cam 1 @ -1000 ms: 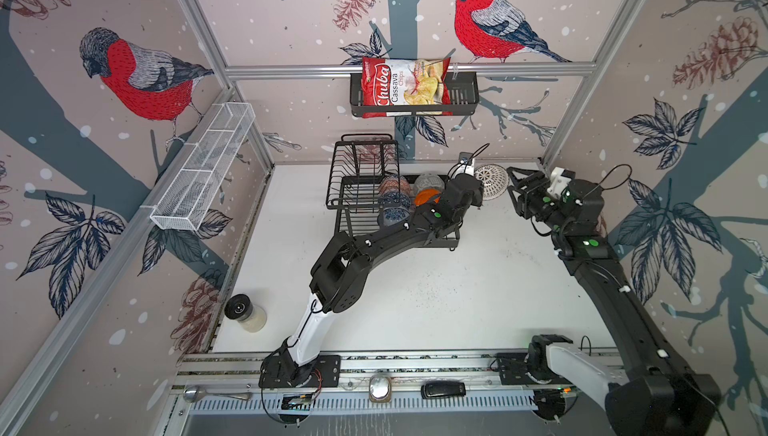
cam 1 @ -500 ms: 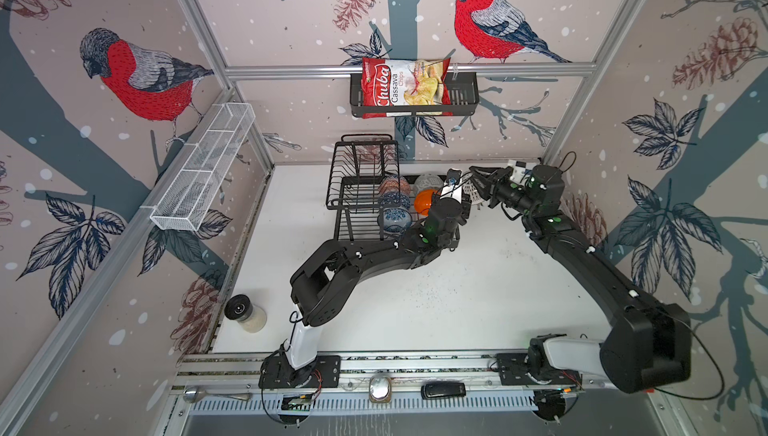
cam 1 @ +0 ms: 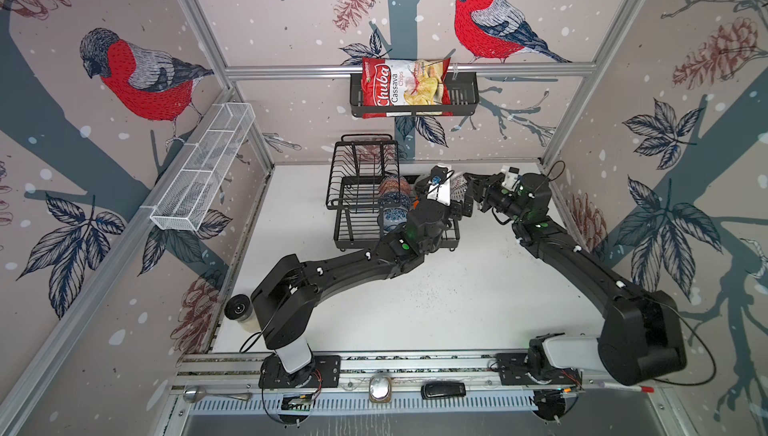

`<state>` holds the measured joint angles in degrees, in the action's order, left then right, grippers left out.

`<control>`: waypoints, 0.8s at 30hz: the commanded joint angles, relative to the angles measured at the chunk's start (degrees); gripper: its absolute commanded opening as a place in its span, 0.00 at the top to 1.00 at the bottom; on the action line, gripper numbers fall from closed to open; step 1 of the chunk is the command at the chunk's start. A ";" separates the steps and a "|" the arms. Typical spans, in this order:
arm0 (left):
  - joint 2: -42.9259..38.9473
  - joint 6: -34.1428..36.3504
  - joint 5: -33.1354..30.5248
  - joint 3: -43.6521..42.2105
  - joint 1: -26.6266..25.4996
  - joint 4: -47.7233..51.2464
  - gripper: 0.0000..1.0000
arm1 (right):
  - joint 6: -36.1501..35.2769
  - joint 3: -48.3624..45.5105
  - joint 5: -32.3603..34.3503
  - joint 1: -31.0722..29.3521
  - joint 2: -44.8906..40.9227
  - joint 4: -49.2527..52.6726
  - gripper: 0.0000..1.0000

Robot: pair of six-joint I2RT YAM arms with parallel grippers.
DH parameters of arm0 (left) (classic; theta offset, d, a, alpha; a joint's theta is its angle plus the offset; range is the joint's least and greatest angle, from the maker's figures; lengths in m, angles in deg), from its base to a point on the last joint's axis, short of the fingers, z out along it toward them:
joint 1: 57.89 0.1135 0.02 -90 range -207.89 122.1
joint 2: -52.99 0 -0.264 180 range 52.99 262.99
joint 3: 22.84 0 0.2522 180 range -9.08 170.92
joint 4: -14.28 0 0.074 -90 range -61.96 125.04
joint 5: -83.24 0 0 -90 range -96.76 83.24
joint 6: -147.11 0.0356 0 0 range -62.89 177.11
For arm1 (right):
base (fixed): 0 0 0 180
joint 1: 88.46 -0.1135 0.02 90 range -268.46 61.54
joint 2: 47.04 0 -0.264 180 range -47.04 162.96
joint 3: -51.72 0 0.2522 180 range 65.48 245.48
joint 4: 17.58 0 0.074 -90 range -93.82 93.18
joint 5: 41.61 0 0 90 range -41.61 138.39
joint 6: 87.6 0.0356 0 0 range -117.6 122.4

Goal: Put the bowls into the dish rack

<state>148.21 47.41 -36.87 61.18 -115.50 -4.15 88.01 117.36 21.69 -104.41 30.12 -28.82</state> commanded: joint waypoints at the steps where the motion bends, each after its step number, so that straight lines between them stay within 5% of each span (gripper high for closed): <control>1: -5.55 -8.37 -0.74 -4.19 0.15 7.63 0.02 | -0.66 -0.55 0.80 -0.37 0.45 -8.47 1.00; 7: -20.07 -14.95 -2.77 -9.93 2.13 21.80 0.02 | -1.19 -7.19 4.59 -4.37 1.17 -13.73 1.00; 13: -30.26 -16.71 5.55 -11.10 12.29 31.41 0.02 | -1.31 -10.77 8.33 -9.10 7.39 -23.86 1.00; 24: -27.92 -12.92 14.97 -6.76 19.42 33.83 0.02 | 3.82 -6.61 12.49 -13.50 22.25 -31.63 1.00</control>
<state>119.73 33.12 -24.74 53.64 -96.96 28.71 89.89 110.04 32.58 -117.24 51.00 -52.92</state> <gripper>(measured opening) 0.980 0.099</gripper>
